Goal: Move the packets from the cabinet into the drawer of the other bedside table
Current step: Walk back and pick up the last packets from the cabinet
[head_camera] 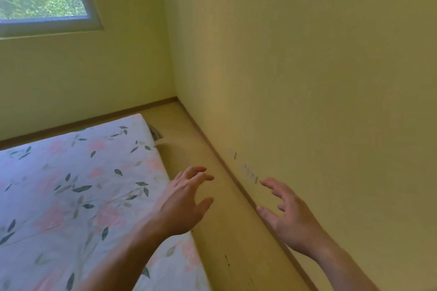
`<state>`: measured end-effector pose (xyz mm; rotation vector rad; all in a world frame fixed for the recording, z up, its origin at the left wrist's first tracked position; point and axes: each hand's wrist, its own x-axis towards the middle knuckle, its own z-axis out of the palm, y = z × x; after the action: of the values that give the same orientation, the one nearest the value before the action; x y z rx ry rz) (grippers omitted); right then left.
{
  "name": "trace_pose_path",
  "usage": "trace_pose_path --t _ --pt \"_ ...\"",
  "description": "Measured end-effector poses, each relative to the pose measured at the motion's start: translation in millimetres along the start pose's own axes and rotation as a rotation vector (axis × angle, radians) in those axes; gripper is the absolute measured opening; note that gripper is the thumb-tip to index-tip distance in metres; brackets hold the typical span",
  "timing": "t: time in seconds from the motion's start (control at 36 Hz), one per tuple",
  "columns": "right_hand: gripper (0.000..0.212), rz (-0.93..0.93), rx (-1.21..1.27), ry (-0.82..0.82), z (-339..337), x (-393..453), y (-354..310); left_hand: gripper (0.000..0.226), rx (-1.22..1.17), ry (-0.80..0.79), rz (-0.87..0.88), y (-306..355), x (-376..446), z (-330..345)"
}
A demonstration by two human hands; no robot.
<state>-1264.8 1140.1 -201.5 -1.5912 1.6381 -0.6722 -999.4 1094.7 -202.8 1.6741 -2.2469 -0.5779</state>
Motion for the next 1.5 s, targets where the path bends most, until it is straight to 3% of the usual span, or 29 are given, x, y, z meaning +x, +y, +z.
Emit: trace_pose_path --t 0.17,0.33,0.69,0.94,1.25,1.5 --pt "0.054 -0.057 -0.036 -0.055 -71 89 41 0.051 0.019 0.015 -0.118 37 84 24" --pt "0.055 -0.16 -0.085 -0.176 -113 187 36 0.049 0.013 0.11 -0.26 49 126 12" --pt "0.059 -0.561 -0.086 -0.5 -44 395 -83 0.048 0.061 0.417 -0.735 -38 147 -58" --pt "0.054 -0.655 -0.09 -0.563 -2 559 -159 0.049 0.047 0.543 -0.776 -131 264 -117" --pt "0.058 -0.671 -0.09 -0.584 26 764 -219 0.05 0.047 0.552 -0.691 -231 467 -194" --pt "0.059 -0.759 -0.116 -0.693 77 926 -289 0.047 0.059 0.623 -0.809 -300 579 -234"
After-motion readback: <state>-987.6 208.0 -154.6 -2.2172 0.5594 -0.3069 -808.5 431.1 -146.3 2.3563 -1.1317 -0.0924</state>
